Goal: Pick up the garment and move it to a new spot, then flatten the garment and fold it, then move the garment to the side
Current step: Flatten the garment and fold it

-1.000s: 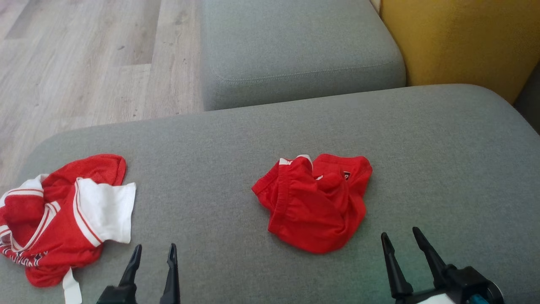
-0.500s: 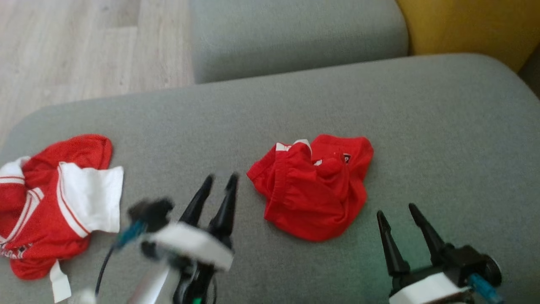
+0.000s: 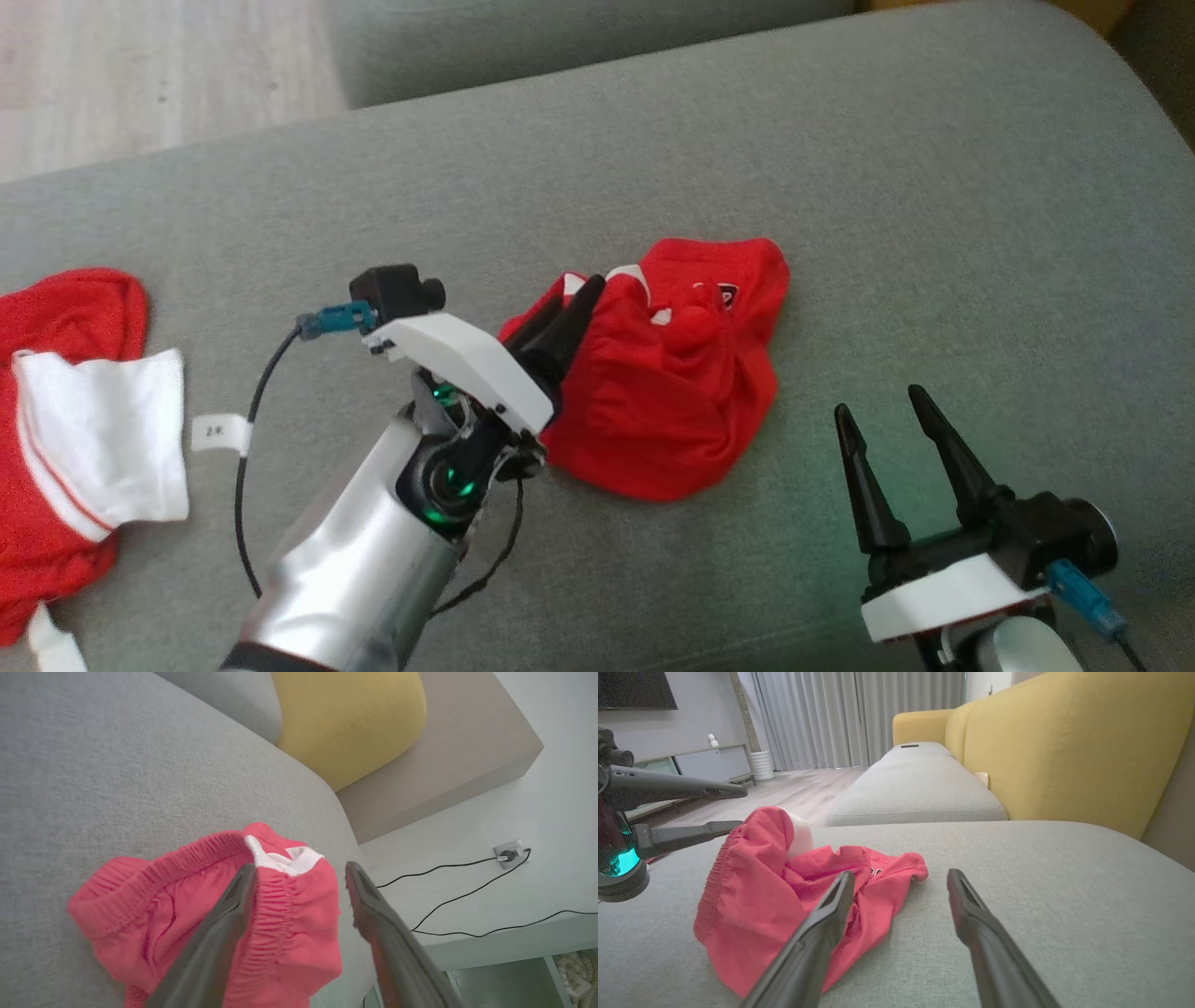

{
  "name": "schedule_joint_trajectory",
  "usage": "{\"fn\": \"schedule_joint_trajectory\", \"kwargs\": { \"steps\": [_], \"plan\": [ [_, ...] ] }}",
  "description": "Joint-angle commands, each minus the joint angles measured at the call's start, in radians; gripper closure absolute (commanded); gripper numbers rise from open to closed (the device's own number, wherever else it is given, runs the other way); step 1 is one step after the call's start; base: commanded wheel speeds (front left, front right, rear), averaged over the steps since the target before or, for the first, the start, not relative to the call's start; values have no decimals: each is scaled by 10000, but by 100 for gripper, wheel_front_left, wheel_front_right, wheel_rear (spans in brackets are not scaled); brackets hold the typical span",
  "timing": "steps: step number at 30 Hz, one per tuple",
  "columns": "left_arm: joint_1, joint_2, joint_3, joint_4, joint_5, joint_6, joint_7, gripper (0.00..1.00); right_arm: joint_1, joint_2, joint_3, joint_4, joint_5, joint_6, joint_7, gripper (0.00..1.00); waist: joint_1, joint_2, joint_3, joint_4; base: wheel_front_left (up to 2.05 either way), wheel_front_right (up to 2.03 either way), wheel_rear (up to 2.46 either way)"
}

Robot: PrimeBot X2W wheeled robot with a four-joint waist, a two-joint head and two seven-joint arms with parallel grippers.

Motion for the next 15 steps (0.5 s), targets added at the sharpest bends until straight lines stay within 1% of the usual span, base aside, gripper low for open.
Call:
{"fn": "schedule_joint_trajectory", "kwargs": {
  "steps": [1, 5, 9, 10, 11, 15],
  "plan": [
    [-573, 64, 303, -110, -174, 12, -3, 0, -335, -110, 184, -334, -88, 75, -109, 0, 0, 0, 210, -225, 0, 0, 0],
    [-921, 64, 264, 351, -510, 13, -41, 0, -356, -115, 186, -322, -82, 75, -109, 0, 0, 0, 353, -396, 0, 0, 0],
    [-1195, 64, 130, 710, -575, -26, -2, 0, -407, -112, 169, -312, -64, 75, -109, 0, 0, 0, 419, -478, 0, 0, 0],
    [-1237, 64, 119, 785, -589, -47, -32, 54, -410, -110, 167, -309, -61, 75, -109, 0, 0, 0, 411, -492, 0, 0, 0],
    [-1276, 64, 123, 853, -605, -75, -85, 100, -410, -111, 171, -302, -59, 75, -109, 0, 0, 0, 397, -506, 0, 0, 0],
    [-1353, 64, 126, 1037, -734, -279, -318, 100, -380, -104, 255, -215, -65, 75, -109, 0, 0, 0, 214, -608, 0, 0, 0]
  ]
}}
